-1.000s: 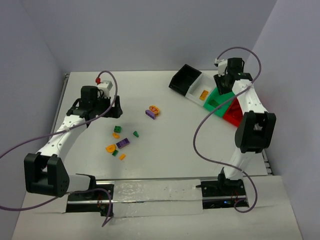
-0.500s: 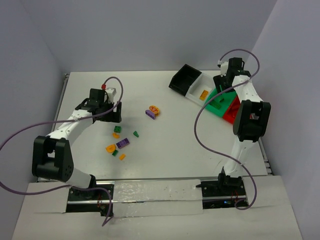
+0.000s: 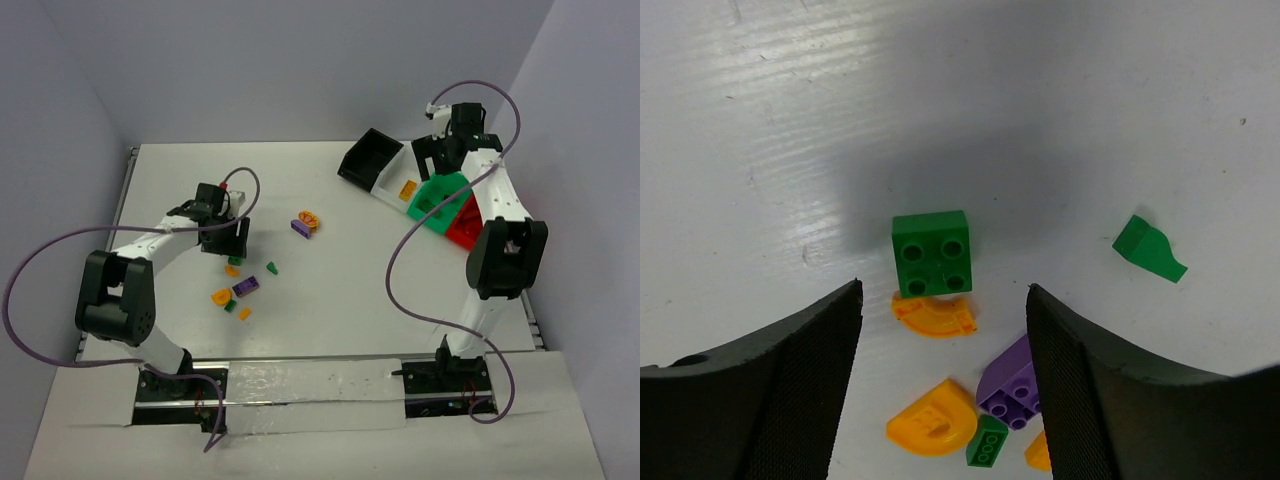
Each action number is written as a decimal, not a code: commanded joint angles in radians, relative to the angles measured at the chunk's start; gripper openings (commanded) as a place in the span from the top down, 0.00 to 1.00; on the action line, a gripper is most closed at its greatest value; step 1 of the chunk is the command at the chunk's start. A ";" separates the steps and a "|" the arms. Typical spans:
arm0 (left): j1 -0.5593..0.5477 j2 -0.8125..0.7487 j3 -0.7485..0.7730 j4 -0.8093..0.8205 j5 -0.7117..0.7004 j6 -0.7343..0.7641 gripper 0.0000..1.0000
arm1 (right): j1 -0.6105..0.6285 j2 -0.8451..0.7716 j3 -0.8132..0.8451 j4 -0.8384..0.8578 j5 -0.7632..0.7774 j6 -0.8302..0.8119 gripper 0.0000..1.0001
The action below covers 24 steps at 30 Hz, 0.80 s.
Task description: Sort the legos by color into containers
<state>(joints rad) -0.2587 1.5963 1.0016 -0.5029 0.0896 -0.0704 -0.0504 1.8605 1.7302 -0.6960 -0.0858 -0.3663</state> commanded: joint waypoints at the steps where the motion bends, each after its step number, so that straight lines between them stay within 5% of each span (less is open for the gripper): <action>1: -0.013 0.036 0.042 -0.029 -0.003 0.003 0.30 | 0.043 -0.108 0.020 -0.035 -0.044 0.029 0.00; 9: -0.024 0.100 0.051 -0.036 -0.030 0.007 0.39 | 0.156 -0.202 0.028 -0.062 -0.114 0.055 0.00; 18: -0.024 0.086 0.090 -0.028 -0.031 -0.003 0.76 | 0.332 -0.307 -0.036 -0.051 -0.181 0.044 0.00; 20: -0.017 0.055 0.102 -0.026 0.032 -0.004 0.80 | 0.363 -0.324 -0.051 -0.054 -0.214 0.042 0.00; 24: 0.027 -0.089 0.101 0.034 0.380 -0.027 0.87 | 0.413 -0.368 -0.109 -0.051 -0.360 0.032 0.00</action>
<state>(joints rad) -0.2661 1.6681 1.0581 -0.5297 0.1606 -0.0723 0.3236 1.5571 1.6686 -0.7494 -0.3041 -0.3265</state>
